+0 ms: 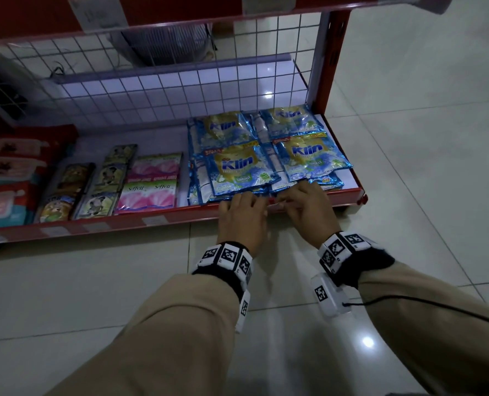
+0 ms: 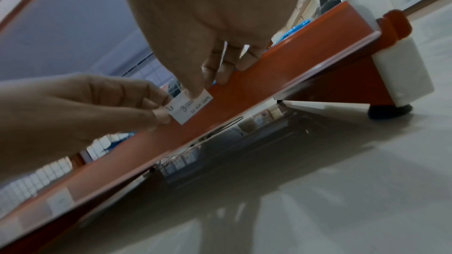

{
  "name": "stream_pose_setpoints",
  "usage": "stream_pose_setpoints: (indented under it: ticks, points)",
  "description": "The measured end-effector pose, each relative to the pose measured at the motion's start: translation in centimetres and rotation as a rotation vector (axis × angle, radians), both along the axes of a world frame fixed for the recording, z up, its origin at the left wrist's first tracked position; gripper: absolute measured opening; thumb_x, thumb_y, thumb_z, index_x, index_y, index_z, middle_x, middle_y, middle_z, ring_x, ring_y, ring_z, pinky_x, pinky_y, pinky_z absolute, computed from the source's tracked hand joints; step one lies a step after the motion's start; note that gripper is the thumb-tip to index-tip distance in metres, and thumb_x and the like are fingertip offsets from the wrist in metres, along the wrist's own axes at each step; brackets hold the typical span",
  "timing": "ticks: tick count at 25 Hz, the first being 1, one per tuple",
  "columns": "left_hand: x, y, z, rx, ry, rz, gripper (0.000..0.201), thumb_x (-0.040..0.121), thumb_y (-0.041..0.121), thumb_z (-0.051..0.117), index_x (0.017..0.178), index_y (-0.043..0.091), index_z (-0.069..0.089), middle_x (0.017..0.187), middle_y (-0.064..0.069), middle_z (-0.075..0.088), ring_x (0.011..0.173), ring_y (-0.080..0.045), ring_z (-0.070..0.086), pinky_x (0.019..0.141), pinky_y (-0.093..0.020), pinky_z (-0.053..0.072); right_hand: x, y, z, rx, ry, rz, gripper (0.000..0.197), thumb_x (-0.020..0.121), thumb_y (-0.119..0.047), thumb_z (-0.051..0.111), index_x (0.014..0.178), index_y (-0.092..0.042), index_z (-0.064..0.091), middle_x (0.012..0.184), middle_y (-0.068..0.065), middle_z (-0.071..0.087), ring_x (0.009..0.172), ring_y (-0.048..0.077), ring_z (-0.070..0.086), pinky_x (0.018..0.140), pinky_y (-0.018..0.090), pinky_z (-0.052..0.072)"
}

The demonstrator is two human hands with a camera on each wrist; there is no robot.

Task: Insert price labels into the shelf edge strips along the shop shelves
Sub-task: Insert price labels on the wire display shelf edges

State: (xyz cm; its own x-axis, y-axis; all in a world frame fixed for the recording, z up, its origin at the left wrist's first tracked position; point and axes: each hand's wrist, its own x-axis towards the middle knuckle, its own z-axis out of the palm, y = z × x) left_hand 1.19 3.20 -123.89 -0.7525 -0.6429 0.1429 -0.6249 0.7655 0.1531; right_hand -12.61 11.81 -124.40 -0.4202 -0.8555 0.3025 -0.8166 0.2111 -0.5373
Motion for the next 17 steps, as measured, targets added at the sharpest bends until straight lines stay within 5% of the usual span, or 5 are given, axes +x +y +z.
stream_pose_setpoints:
  ticks: [4,17]
  points:
    - [-0.15,-0.05,-0.32,-0.031,-0.046,-0.005,0.028,0.092,0.025,0.046,0.119,0.025,0.053,0.119,-0.002,0.049,0.110,-0.024,0.042,0.088,-0.037,0.028,-0.04,0.36,-0.15,0.080,0.125,0.020,0.017,0.085,-0.020,0.062,0.101,-0.014,0.066,0.100,0.009,0.058,0.095,0.029,0.048,0.080,0.042,0.041]
    - [0.07,0.64,-0.10,-0.111,-0.106,0.040,0.037,0.090,0.020,0.044,0.127,0.024,0.046,0.122,-0.004,0.045,0.112,-0.027,0.039,0.092,-0.041,0.027,-0.20,0.00,-0.08,0.205,0.286,0.035,0.017,0.092,-0.016,0.055,0.103,-0.011,0.067,0.102,0.011,0.057,0.093,0.030,0.047,0.074,0.040,0.042]
